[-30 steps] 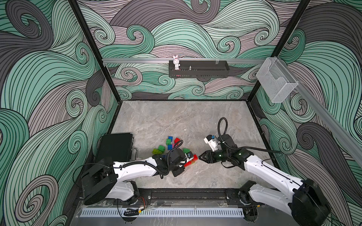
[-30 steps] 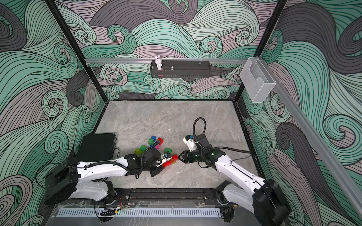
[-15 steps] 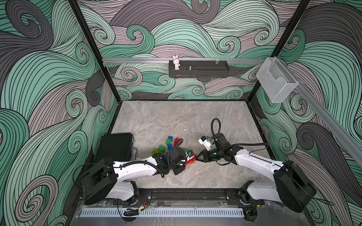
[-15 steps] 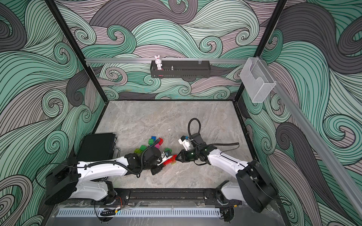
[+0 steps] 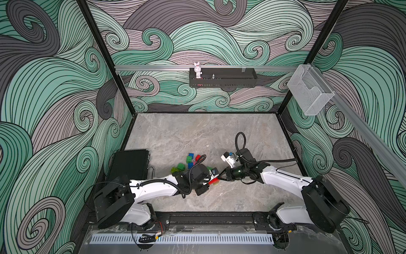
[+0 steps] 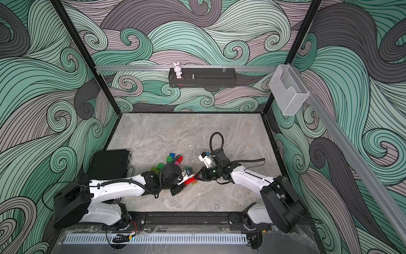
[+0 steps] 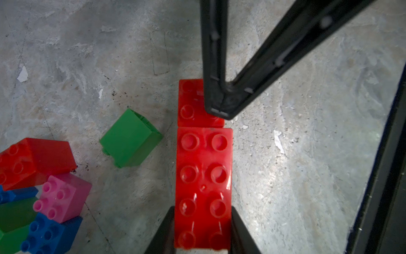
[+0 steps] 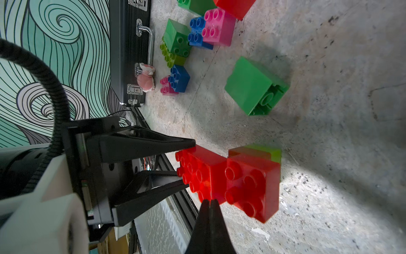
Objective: Assemble the number 4 with lego
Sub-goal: Assemble the lego brick with the lego brick.
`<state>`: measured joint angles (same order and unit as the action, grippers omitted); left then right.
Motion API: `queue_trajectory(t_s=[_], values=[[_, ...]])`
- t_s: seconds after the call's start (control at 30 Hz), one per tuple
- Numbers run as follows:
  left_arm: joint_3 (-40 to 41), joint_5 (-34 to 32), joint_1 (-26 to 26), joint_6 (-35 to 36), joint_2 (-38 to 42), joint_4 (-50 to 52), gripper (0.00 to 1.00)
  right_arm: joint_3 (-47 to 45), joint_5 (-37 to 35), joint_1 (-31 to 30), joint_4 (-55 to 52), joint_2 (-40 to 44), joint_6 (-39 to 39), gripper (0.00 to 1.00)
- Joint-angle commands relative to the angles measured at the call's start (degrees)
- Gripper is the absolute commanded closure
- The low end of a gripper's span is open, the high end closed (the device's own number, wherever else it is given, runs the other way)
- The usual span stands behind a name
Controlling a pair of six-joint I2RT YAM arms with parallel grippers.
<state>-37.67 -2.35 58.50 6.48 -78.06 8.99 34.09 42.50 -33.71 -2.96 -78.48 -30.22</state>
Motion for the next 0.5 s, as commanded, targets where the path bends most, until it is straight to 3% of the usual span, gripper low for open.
queue_trajectory(t_s=[0.0,0.47], values=[[-1.7,1.1,-0.5,0.7,-0.7,0.1,1.0,1.5,2.1,0.4,2.1,-0.8,-0.9,1.0],[-2.0,1.4,-0.9,-0.4,-2.4,-0.2,1.0,1.9,4.6,0.4,3.1,-5.9,-1.7,1.0]])
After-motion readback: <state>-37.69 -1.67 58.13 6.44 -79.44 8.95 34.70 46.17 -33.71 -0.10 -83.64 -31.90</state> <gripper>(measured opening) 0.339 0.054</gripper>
